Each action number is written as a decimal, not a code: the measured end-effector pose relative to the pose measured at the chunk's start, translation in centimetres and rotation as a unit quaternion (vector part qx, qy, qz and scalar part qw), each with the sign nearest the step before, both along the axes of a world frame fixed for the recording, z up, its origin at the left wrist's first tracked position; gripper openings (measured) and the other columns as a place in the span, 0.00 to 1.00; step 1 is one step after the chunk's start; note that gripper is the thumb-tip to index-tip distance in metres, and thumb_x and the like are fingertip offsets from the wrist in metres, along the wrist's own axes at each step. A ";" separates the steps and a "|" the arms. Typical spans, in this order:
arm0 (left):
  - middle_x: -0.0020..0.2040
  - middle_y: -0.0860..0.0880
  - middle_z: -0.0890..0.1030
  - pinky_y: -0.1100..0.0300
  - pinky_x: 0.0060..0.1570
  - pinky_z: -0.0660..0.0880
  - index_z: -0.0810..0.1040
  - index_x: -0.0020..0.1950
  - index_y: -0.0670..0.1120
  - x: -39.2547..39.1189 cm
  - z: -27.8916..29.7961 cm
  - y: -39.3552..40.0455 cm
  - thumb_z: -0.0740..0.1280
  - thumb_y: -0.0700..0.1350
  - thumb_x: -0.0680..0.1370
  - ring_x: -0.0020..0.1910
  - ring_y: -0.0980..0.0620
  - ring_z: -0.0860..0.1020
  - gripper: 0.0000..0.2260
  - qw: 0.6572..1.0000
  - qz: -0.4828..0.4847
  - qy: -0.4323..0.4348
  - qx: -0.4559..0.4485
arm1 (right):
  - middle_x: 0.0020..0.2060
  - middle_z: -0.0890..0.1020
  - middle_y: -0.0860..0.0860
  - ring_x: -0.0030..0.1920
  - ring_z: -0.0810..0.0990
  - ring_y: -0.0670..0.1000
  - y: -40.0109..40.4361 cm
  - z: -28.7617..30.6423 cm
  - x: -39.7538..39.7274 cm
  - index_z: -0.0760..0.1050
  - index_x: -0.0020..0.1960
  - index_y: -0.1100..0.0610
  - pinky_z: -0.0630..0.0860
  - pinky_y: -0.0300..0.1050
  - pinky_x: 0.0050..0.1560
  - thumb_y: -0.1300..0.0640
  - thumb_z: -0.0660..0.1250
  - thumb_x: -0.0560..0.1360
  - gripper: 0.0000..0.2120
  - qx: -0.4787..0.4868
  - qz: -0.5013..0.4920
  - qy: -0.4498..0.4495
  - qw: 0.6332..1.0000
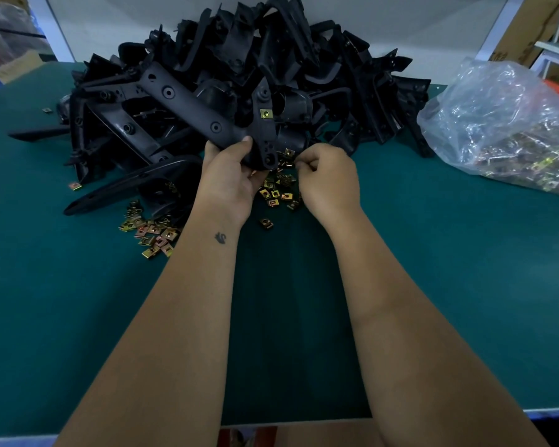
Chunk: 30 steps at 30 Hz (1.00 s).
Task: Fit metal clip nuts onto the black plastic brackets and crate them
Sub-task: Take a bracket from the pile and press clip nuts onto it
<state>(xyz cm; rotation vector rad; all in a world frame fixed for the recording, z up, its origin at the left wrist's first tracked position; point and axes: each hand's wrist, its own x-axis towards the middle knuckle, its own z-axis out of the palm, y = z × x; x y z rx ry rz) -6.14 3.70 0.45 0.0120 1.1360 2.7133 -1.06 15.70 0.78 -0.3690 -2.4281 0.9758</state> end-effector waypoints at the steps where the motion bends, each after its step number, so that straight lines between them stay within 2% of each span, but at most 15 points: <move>1: 0.55 0.45 0.81 0.55 0.41 0.82 0.72 0.57 0.47 0.0 0.0 0.0 0.61 0.34 0.82 0.51 0.48 0.82 0.09 1.000 0.000 -0.001 0.004 | 0.44 0.83 0.48 0.45 0.81 0.49 0.1 0.2 0.0 0.81 0.52 0.56 0.80 0.49 0.47 0.61 0.64 0.79 0.08 -0.034 -0.005 0.011 0.999; 3: 0.55 0.45 0.81 0.54 0.42 0.82 0.72 0.56 0.47 0.0 0.0 0.0 0.61 0.34 0.82 0.52 0.47 0.82 0.09 1.000 0.000 -0.001 0.006 | 0.40 0.82 0.45 0.41 0.80 0.47 0.1 0.5 0.2 0.81 0.48 0.55 0.80 0.48 0.45 0.60 0.64 0.78 0.07 -0.061 -0.005 0.010 0.998; 5: 0.55 0.45 0.81 0.51 0.45 0.82 0.72 0.56 0.47 0.0 0.0 0.0 0.61 0.34 0.82 0.53 0.46 0.81 0.08 1.000 0.001 -0.002 0.007 | 0.37 0.82 0.48 0.40 0.80 0.50 0.2 0.7 0.5 0.81 0.43 0.55 0.79 0.50 0.42 0.59 0.64 0.74 0.07 -0.026 0.023 -0.037 0.999; 8: 0.54 0.44 0.81 0.49 0.49 0.82 0.72 0.56 0.46 -0.1 0.0 0.0 0.61 0.34 0.82 0.52 0.45 0.82 0.08 1.000 0.004 -0.006 0.018 | 0.40 0.82 0.46 0.43 0.80 0.49 0.1 1.0 0.8 0.80 0.43 0.51 0.80 0.50 0.47 0.56 0.67 0.69 0.05 0.016 0.095 -0.139 0.986; 10: 0.55 0.43 0.81 0.50 0.46 0.82 0.73 0.56 0.46 -0.1 0.0 0.0 0.61 0.33 0.81 0.52 0.45 0.82 0.09 1.000 0.002 -0.006 0.024 | 0.45 0.82 0.46 0.47 0.79 0.48 0.3 1.0 0.7 0.79 0.47 0.49 0.79 0.49 0.51 0.58 0.70 0.68 0.09 0.036 0.135 -0.165 0.976; 13: 0.55 0.43 0.81 0.52 0.42 0.82 0.72 0.56 0.46 0.0 0.0 0.1 0.61 0.34 0.82 0.51 0.46 0.82 0.09 1.000 -0.003 -0.005 0.020 | 0.45 0.81 0.47 0.48 0.80 0.49 0.6 0.7 0.5 0.80 0.51 0.50 0.78 0.46 0.50 0.62 0.70 0.69 0.12 0.052 0.156 -0.146 0.976; 16: 0.56 0.43 0.81 0.52 0.42 0.82 0.73 0.57 0.46 0.0 -0.1 0.0 0.61 0.34 0.82 0.53 0.45 0.81 0.09 1.000 -0.002 -0.006 0.019 | 0.43 0.80 0.49 0.49 0.78 0.52 0.5 0.3 0.3 0.79 0.53 0.53 0.77 0.48 0.50 0.65 0.68 0.71 0.13 0.067 0.155 -0.101 0.981; 18: 0.57 0.43 0.80 0.52 0.43 0.82 0.73 0.57 0.46 0.0 0.0 -0.1 0.61 0.34 0.82 0.54 0.45 0.81 0.09 1.000 0.000 -0.007 0.020 | 0.39 0.78 0.46 0.44 0.77 0.49 0.5 0.2 0.2 0.78 0.51 0.52 0.76 0.44 0.46 0.67 0.66 0.71 0.14 0.058 0.143 -0.070 0.986; 20: 0.57 0.43 0.80 0.53 0.43 0.82 0.72 0.57 0.46 0.0 0.0 -0.1 0.61 0.34 0.82 0.55 0.45 0.81 0.09 1.000 0.002 -0.009 0.019 | 0.37 0.77 0.44 0.38 0.75 0.43 0.4 0.3 0.2 0.78 0.49 0.51 0.73 0.36 0.41 0.67 0.67 0.72 0.12 0.001 0.121 -0.026 0.992; 22: 0.56 0.43 0.80 0.54 0.41 0.82 0.72 0.57 0.46 0.1 0.1 0.0 0.61 0.34 0.82 0.54 0.45 0.81 0.09 1.000 0.006 -0.012 0.016 | 0.38 0.79 0.45 0.38 0.76 0.40 0.3 0.6 0.1 0.79 0.49 0.52 0.74 0.31 0.42 0.66 0.70 0.73 0.11 -0.100 0.097 0.030 0.990; 26: 0.54 0.44 0.81 0.55 0.40 0.82 0.73 0.56 0.46 0.2 0.2 0.2 0.61 0.34 0.81 0.52 0.46 0.81 0.09 0.999 0.006 -0.019 0.028 | 0.43 0.84 0.47 0.46 0.83 0.42 0.4 1.1 0.2 0.81 0.47 0.51 0.79 0.36 0.51 0.68 0.71 0.74 0.12 -0.301 0.105 0.091 0.943; 30: 0.54 0.44 0.81 0.55 0.39 0.81 0.72 0.57 0.45 0.2 0.4 0.4 0.61 0.34 0.81 0.50 0.46 0.81 0.08 0.999 0.006 -0.030 0.038 | 0.42 0.85 0.50 0.45 0.84 0.45 0.4 1.2 0.2 0.83 0.47 0.57 0.79 0.37 0.51 0.70 0.69 0.75 0.10 -0.378 0.128 0.115 0.910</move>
